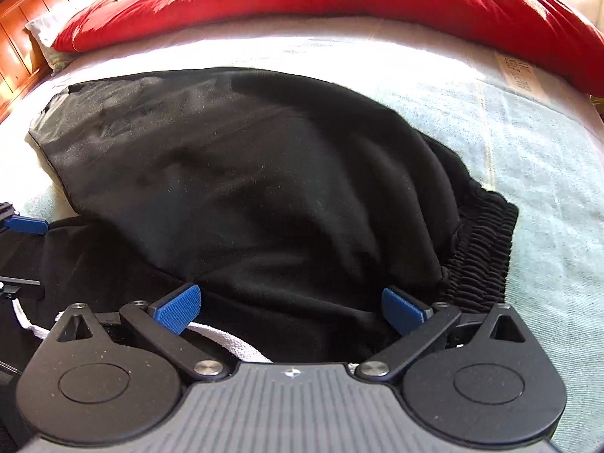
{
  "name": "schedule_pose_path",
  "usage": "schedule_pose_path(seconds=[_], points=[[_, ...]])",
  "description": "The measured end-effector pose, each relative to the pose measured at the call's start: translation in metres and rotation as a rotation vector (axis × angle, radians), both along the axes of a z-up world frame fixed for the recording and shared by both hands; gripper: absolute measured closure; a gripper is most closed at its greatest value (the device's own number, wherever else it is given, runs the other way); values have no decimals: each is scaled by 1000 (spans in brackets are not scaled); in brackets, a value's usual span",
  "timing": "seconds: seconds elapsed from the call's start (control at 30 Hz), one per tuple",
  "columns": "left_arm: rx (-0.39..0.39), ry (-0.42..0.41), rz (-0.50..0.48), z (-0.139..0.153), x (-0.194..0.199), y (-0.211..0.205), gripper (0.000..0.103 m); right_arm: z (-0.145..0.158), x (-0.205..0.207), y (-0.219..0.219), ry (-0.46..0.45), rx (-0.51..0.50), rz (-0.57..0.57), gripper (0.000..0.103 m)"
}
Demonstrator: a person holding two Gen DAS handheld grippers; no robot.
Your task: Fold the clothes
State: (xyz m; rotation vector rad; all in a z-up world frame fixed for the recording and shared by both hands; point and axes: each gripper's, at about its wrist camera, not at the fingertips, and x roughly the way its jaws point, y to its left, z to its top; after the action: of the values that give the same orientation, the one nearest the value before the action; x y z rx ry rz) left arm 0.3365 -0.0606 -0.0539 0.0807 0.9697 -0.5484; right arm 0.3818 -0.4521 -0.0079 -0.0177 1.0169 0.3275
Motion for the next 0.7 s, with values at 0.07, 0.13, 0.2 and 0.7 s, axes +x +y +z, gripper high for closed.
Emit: schedule_pose_path(seconds=[0.07,0.13,0.2,0.7], points=[[5,-6,-5,-1,0,0,1,24,-6,-12,-51,-43,-2,0],[16,-12,-9,-1,-1,-2,1,45,-7,-27,-96,-153,-20,0],[23,-16,-11,-1,-2,-3,1,61,-5,-42,-131,-253,-46,0],[76,-147,-10,52,32,-6,11,6,84,-77,-87,-143,-37,33]])
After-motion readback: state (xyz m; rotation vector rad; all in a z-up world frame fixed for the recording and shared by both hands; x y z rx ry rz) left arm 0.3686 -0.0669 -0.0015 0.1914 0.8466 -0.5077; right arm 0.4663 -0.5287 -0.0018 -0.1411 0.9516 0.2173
